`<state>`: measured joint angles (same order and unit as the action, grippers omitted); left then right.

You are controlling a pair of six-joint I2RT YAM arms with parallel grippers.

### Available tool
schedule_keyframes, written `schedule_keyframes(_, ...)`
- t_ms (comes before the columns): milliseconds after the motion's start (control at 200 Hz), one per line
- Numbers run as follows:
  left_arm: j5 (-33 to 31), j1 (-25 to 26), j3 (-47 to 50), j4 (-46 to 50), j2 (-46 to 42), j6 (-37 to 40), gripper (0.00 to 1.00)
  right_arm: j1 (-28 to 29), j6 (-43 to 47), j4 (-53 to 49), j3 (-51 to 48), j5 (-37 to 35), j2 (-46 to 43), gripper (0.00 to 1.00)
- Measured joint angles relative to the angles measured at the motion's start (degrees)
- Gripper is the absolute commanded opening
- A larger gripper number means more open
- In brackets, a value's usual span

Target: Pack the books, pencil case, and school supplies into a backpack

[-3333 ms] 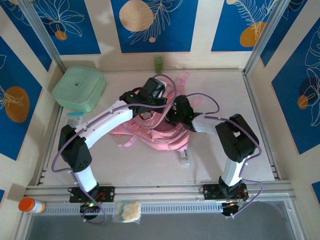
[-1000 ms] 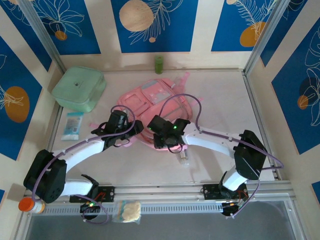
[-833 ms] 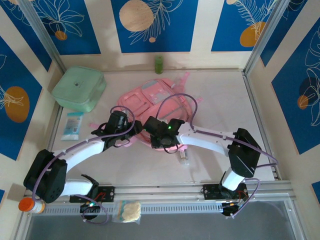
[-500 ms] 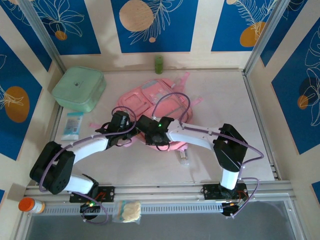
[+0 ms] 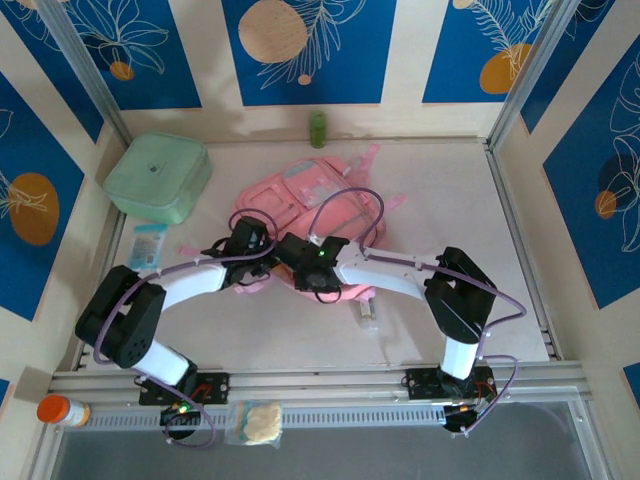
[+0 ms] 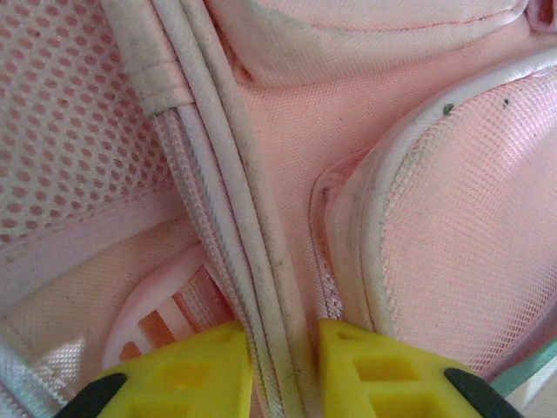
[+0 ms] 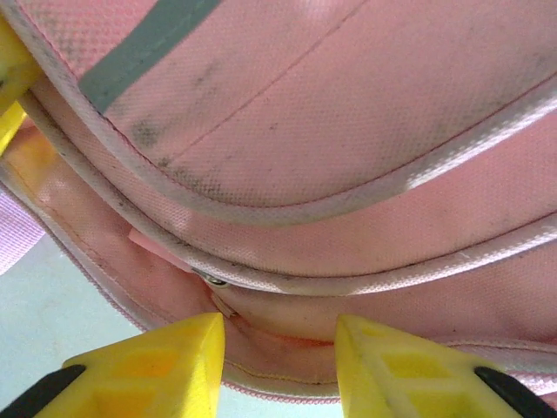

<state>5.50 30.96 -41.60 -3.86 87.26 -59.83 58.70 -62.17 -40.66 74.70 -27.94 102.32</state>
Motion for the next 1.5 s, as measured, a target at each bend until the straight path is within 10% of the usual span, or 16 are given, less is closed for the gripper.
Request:
schedule_keyframes(215, -1.1, 1.7, -1.5, -0.3, 1.3, -3.5, 0.0, -0.9, 0.0, 0.2, -0.4, -0.1, -1.7, 0.41)
schedule_keyframes(1501, -4.8, 5.2, -1.6, -4.3, -4.3, -15.6, 0.0, 1.7, -13.2, -2.6, 5.4, -11.0, 2.0, 0.62)
